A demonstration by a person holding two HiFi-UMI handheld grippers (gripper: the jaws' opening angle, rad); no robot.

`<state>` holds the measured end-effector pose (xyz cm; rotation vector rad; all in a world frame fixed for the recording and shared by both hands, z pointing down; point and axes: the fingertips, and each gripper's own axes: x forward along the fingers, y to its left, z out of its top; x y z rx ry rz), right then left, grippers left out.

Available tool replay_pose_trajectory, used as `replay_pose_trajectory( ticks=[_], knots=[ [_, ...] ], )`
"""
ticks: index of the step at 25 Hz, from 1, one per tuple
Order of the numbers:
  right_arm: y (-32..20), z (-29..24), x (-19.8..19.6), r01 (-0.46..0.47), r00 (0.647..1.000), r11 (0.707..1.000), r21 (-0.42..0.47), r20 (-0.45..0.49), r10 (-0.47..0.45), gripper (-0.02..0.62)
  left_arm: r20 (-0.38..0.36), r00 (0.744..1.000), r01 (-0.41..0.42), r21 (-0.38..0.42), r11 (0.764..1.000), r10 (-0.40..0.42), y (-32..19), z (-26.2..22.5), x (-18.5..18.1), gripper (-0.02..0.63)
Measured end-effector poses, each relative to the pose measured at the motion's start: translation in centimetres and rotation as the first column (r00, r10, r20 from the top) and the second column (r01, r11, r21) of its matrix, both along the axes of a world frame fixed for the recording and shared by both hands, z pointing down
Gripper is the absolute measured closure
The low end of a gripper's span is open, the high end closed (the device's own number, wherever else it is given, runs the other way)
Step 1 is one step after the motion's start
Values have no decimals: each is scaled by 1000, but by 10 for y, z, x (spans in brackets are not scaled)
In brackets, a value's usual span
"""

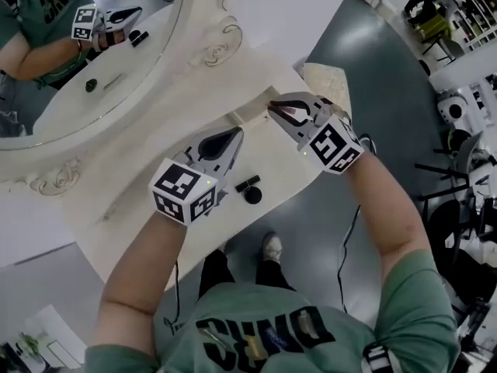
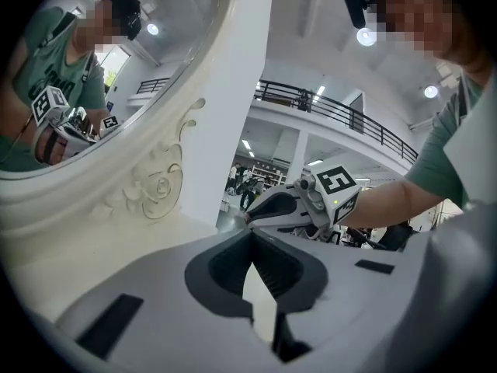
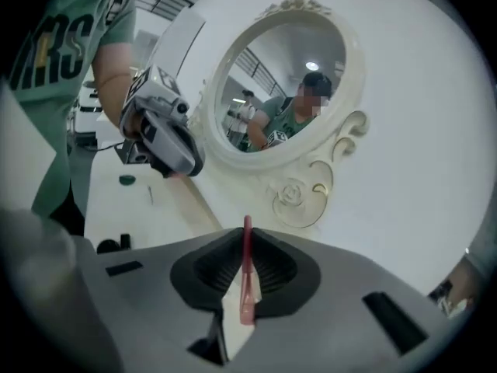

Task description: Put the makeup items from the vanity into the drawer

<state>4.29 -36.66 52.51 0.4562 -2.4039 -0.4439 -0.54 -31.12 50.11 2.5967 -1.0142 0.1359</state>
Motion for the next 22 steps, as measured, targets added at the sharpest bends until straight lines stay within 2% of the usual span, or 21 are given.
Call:
replay_pose_trajectory(
  ticks=[2,5,8,11,14,22],
  knots=[
    [-11,31,-7,59,992,998,32,-115,-55,551,-9,1000,3,-15,1000,-3,-10,20,-3,611],
    [-22,70,-16,150,957,986,66,-259,-129,551,-23,1000,5,-26,1000,-5,-23,42,-8,611],
    [-28,83,-26,237,914,968,84,-357,-193,551,-24,1000,6,-36,999,-7,-32,45,-13,611],
    [-27,92,-34,334,855,939,85,-447,-264,551,-25,1000,8,-39,999,-9,-37,42,-17,611],
    [-24,100,-38,387,815,919,70,-492,-306,549,-31,999,9,-35,999,-10,-39,41,-18,611],
    [-21,105,-42,408,800,911,62,-504,-325,548,-23,1000,4,-26,1000,-5,-38,40,-19,611]
  ],
)
